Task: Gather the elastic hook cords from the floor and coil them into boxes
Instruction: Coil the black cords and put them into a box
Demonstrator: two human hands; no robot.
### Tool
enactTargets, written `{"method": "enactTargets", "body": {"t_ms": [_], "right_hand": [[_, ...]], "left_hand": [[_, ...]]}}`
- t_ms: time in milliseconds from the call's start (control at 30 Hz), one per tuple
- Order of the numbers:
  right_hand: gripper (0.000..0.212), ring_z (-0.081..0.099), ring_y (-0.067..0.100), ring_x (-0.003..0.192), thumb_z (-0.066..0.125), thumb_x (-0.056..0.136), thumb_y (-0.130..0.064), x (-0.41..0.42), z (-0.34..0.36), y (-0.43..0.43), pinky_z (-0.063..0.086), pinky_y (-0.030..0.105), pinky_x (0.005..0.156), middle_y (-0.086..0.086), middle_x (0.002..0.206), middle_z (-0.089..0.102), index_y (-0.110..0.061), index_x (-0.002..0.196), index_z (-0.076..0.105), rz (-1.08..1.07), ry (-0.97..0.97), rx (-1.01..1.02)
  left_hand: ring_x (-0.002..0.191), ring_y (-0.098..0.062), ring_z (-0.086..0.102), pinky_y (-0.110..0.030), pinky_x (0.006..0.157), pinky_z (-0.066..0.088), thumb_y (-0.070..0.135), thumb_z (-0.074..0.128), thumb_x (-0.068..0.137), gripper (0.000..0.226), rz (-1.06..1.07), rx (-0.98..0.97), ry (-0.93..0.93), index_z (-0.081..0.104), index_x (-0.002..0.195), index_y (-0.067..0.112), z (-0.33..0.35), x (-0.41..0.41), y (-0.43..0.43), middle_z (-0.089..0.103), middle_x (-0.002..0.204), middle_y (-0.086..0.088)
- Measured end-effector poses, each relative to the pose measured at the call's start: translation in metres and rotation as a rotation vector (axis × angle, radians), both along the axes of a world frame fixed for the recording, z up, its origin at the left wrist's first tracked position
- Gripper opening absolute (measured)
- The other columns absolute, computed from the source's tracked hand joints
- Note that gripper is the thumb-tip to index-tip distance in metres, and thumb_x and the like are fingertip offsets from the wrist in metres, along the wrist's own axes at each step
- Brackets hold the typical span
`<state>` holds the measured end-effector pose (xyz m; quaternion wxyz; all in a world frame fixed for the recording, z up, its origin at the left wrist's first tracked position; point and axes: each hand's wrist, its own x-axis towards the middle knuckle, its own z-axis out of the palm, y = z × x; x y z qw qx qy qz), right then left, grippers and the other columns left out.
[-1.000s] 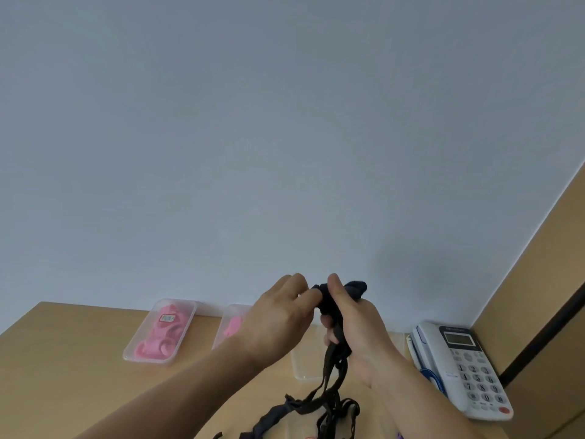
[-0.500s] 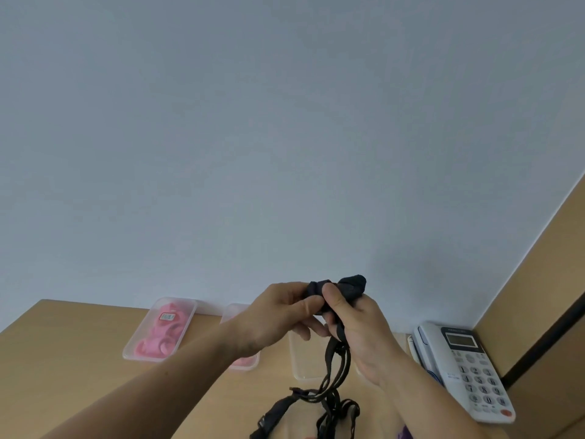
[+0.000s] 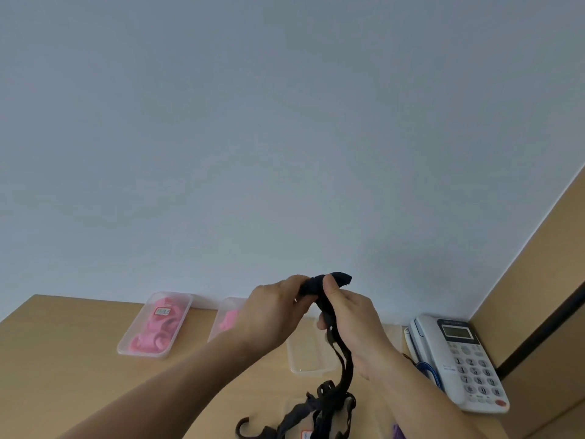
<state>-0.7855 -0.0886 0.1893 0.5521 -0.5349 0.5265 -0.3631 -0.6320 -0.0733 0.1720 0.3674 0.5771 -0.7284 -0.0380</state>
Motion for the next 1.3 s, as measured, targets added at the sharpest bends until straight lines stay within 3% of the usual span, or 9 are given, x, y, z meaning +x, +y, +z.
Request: {"method": "enactTargets", "body": {"t_ms": [133, 233, 367, 467, 633, 800, 1067, 1167, 1300], "right_hand": [[0.067, 0.047, 0.019, 0.051, 0.048, 0.093, -0.062, -0.001, 0.000, -0.001, 0.036, 0.028, 0.046, 0.006, 0.060, 0.053, 0.002, 0.098, 0.069, 0.064, -0.192, 0.227], [0.052, 0.041, 0.013, 0.046, 0.057, 0.092, -0.054, -0.001, -0.003, 0.000, 0.031, 0.024, 0.041, 0.002, 0.057, 0.049, -0.003, 0.091, 0.069, 0.050, -0.253, 0.260], [0.041, 0.038, 0.013, 0.047, 0.061, 0.091, -0.048, -0.004, -0.002, -0.002, 0.032, 0.024, 0.043, 0.003, 0.059, 0.046, -0.012, 0.075, 0.072, 0.090, -0.320, 0.131], [0.046, 0.038, 0.016, 0.048, 0.059, 0.087, -0.055, -0.002, 0.002, -0.001, 0.036, 0.026, 0.047, 0.005, 0.058, 0.045, -0.016, 0.065, 0.068, 0.167, -0.308, 0.036], [0.071, 0.042, 0.018, 0.051, 0.057, 0.077, -0.066, 0.001, 0.001, -0.002, 0.041, 0.030, 0.057, 0.005, 0.059, 0.050, 0.003, 0.093, 0.060, 0.194, -0.154, -0.125], [0.046, 0.046, 0.016, 0.053, 0.059, 0.080, -0.060, -0.001, -0.001, -0.002, 0.039, 0.028, 0.049, 0.002, 0.063, 0.054, -0.019, 0.097, 0.071, 0.184, -0.175, -0.091], [0.045, 0.039, 0.013, 0.044, 0.063, 0.090, -0.048, -0.004, 0.001, 0.000, 0.032, 0.023, 0.042, 0.007, 0.069, 0.065, -0.003, 0.092, 0.069, 0.148, -0.163, 0.088], [0.041, 0.037, 0.012, 0.044, 0.066, 0.090, -0.041, -0.008, 0.003, 0.001, 0.034, 0.024, 0.044, 0.003, 0.062, 0.056, 0.000, 0.098, 0.067, 0.173, -0.164, 0.163], [0.044, 0.030, 0.011, 0.044, 0.056, 0.096, -0.041, -0.008, 0.004, 0.001, 0.031, 0.024, 0.045, -0.002, 0.057, 0.042, 0.001, 0.105, 0.063, 0.200, -0.107, 0.157]], "left_hand": [[0.049, -0.020, 0.049, -0.034, 0.039, 0.045, 0.021, 0.055, 0.094, 0.014, -0.165, -0.365, -0.287, 0.059, 0.105, 0.011, -0.016, 0.011, -0.005, 0.056, 0.063, 0.000], [0.059, -0.018, 0.055, -0.030, 0.048, 0.048, 0.003, 0.070, 0.084, 0.049, -0.222, -0.410, -0.333, 0.052, 0.127, 0.016, -0.027, 0.018, -0.009, 0.063, 0.076, 0.000], [0.085, -0.007, 0.067, -0.019, 0.071, 0.051, 0.027, 0.063, 0.085, 0.056, -0.274, 0.259, 0.424, 0.047, 0.137, 0.040, -0.014, 0.013, 0.000, 0.068, 0.106, 0.007], [0.098, -0.025, 0.070, -0.033, 0.077, 0.051, 0.044, 0.056, 0.081, 0.043, -0.451, 0.761, 0.790, 0.062, 0.115, 0.018, 0.000, 0.011, 0.005, 0.071, 0.104, -0.005], [0.092, -0.024, 0.064, -0.042, 0.084, 0.046, 0.056, 0.044, 0.091, 0.055, -0.505, 0.742, 1.003, 0.062, 0.098, 0.005, 0.006, 0.000, 0.011, 0.063, 0.087, -0.011], [0.098, -0.027, 0.066, -0.039, 0.087, 0.041, 0.045, 0.036, 0.105, 0.052, -0.520, 0.622, 0.828, 0.057, 0.102, -0.002, 0.008, 0.006, 0.007, 0.068, 0.095, -0.026], [0.083, -0.008, 0.067, -0.017, 0.077, 0.046, 0.027, 0.053, 0.102, 0.018, -0.364, 0.359, 0.561, 0.064, 0.111, 0.016, 0.000, 0.012, 0.003, 0.070, 0.084, 0.008], [0.084, -0.010, 0.069, -0.023, 0.077, 0.052, 0.026, 0.057, 0.100, 0.029, -0.211, 0.202, 0.450, 0.059, 0.128, 0.022, 0.000, 0.014, 0.001, 0.072, 0.097, 0.009], [0.065, -0.010, 0.056, -0.032, 0.062, 0.051, 0.034, 0.049, 0.100, 0.032, -0.098, -0.042, 0.077, 0.054, 0.130, 0.024, -0.001, 0.018, -0.002, 0.064, 0.084, 0.013]]}}
